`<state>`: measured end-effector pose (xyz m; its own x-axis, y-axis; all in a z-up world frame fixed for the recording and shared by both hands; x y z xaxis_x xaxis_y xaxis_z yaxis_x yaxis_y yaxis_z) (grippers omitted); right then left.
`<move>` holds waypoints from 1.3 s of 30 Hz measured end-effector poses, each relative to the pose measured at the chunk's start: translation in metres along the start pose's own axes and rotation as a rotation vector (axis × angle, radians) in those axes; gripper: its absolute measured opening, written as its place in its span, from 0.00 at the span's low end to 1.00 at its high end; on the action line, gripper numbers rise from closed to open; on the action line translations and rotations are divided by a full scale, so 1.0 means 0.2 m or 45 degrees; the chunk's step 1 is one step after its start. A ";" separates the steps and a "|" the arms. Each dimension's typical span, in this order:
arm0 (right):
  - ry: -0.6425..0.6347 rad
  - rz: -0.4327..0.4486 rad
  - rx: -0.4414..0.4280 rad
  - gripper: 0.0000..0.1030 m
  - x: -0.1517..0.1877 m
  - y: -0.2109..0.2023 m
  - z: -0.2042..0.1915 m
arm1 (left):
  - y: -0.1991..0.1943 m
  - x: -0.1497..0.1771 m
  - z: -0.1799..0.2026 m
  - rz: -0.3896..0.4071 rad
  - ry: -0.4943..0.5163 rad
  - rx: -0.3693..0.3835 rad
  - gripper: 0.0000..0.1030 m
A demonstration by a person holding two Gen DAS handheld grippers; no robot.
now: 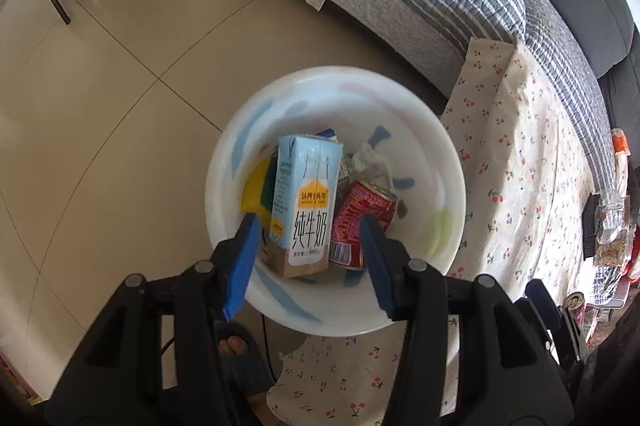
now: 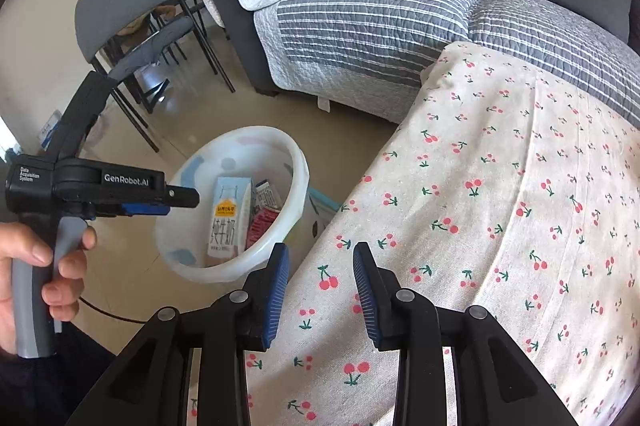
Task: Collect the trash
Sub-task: 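Move both open tools back over the table toward the lying red can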
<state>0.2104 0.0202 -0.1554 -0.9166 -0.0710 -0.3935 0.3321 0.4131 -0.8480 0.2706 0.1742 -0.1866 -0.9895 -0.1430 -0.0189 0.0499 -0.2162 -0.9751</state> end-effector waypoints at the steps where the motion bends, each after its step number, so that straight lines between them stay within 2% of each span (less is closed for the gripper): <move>1: 0.006 0.008 -0.002 0.33 0.00 -0.01 0.01 | -0.01 -0.01 0.00 0.002 -0.011 0.023 0.51; 6: 0.017 0.020 0.005 0.35 0.00 -0.04 0.02 | -0.04 -0.03 0.01 -0.005 -0.065 0.119 0.51; 10: 0.035 0.038 0.022 0.38 -0.01 -0.10 0.07 | -0.10 -0.04 0.08 0.020 -0.052 0.169 0.51; 15: 0.060 0.067 0.050 0.48 -0.04 -0.21 0.15 | -0.13 -0.03 0.23 0.023 0.011 0.196 0.51; 19: 0.018 0.059 0.124 0.51 -0.08 -0.29 0.23 | -0.11 0.03 0.37 0.011 0.069 0.155 0.52; 21: 0.017 0.065 0.210 0.52 -0.10 -0.36 0.35 | -0.09 0.08 0.48 -0.019 0.138 0.153 0.52; 23: 0.080 0.058 0.227 0.54 -0.10 -0.44 0.49 | -0.07 0.12 0.58 -0.026 0.198 0.143 0.52; 25: 0.126 0.039 0.220 0.55 -0.05 -0.52 0.63 | -0.05 0.17 0.69 -0.030 0.263 0.131 0.52; 29: 0.226 0.052 0.312 0.60 0.10 -0.70 0.97 | 0.00 0.27 0.92 -0.069 0.386 0.144 0.52; 32: 0.468 0.125 0.255 0.63 0.23 -0.84 1.31 | 0.02 0.34 1.09 -0.057 0.455 0.145 0.53; 34: 0.638 0.115 0.228 0.63 0.30 -0.91 1.51 | 0.03 0.39 1.21 -0.046 0.512 0.149 0.54; 36: 0.699 0.132 0.248 0.63 0.35 -0.98 1.66 | 0.05 0.44 1.33 -0.037 0.575 0.167 0.54; 39: 0.813 0.101 0.233 0.63 0.44 -1.00 1.82 | 0.08 0.57 1.53 -0.053 0.682 0.200 0.54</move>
<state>0.1438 -0.3988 -0.1499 -0.8211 0.5278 -0.2171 0.3844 0.2303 -0.8940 0.2003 -0.1403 -0.1369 -0.9195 0.3707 -0.1308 -0.0116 -0.3581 -0.9336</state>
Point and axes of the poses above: each gripper's, at about its wrist camera, not at the fingertips, and y roughly the way its jaws point, z to its right, x to its underside, the point moved 10 cm from there along y, roughly the way its jaws point, and after that the axes turned 11 degrees about -z, right-handed, at the moved point
